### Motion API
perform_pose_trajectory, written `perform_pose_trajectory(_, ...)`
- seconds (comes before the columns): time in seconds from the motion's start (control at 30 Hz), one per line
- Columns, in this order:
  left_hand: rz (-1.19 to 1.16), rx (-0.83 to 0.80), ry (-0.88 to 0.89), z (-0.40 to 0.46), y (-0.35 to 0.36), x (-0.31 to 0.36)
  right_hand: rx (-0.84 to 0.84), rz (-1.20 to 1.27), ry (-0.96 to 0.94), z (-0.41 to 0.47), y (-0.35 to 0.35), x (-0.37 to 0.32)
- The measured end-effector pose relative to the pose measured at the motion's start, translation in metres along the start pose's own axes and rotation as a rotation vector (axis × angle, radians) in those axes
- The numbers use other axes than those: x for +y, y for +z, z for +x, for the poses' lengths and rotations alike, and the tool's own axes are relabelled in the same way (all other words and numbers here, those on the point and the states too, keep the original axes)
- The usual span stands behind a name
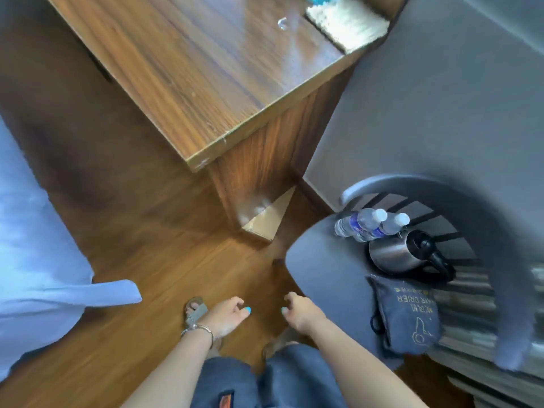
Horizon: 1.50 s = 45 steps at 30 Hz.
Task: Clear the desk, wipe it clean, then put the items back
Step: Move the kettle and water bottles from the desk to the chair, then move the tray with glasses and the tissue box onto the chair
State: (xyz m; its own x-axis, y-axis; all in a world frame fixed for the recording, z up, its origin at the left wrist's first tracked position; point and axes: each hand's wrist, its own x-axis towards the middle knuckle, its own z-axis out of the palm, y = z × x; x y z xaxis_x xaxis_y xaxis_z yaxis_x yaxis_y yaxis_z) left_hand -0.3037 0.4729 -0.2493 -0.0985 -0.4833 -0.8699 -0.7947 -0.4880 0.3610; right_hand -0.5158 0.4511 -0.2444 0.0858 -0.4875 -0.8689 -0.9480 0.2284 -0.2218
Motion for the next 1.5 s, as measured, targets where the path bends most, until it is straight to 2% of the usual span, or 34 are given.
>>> perform_pose_trajectory(0.1, 0.076, 0.038, 0.025, -0.029, -0.04, -0.043, -0.02, -0.008, -0.019, -0.013, 0.014, -0.063)
perform_pose_trajectory(0.27, -0.031, 0.212, -0.001, -0.062, -0.123, -0.112, -0.04, -0.126, -0.099, -0.007, 0.03, -0.178)
perform_pose_trajectory(0.43, 0.024, 0.269, -0.065, -0.077, -0.178, -0.173, 0.002, -0.287, -0.213, 0.005, 0.013, -0.286)
perform_pose_trajectory(0.57, 0.023, 0.354, -0.059, -0.078, -0.222, -0.192, 0.053, -0.42, -0.265, 0.012, -0.011, -0.356)
perform_pose_trajectory(0.67, 0.045, 0.433, -0.059, -0.075, -0.268, -0.196, 0.121, -0.519, -0.265, 0.019, -0.034, -0.402)
perform_pose_trajectory(0.8, 0.06, 0.522, -0.048, -0.064, -0.35, -0.198, 0.193, -0.469, -0.276, 0.047, -0.082, -0.471)
perform_pose_trajectory(1.0, 0.035, 0.781, -0.065, -0.043, -0.502, -0.191, 0.304, -0.389, -0.364, 0.103, -0.179, -0.597)
perform_pose_trajectory(1.2, 0.06, 0.898, -0.051, -0.031, -0.647, -0.17, 0.401, -0.251, -0.472, 0.128, -0.273, -0.706)
perform_pose_trajectory(1.4, 0.134, 0.939, 0.112, -0.023, -0.783, -0.139, 0.573, -0.38, -0.658, 0.128, -0.362, -0.774)
perform_pose_trajectory(1.5, 0.196, 0.932, 0.18, -0.013, -0.846, -0.134, 0.642, -0.37, -0.711, 0.134, -0.405, -0.808)
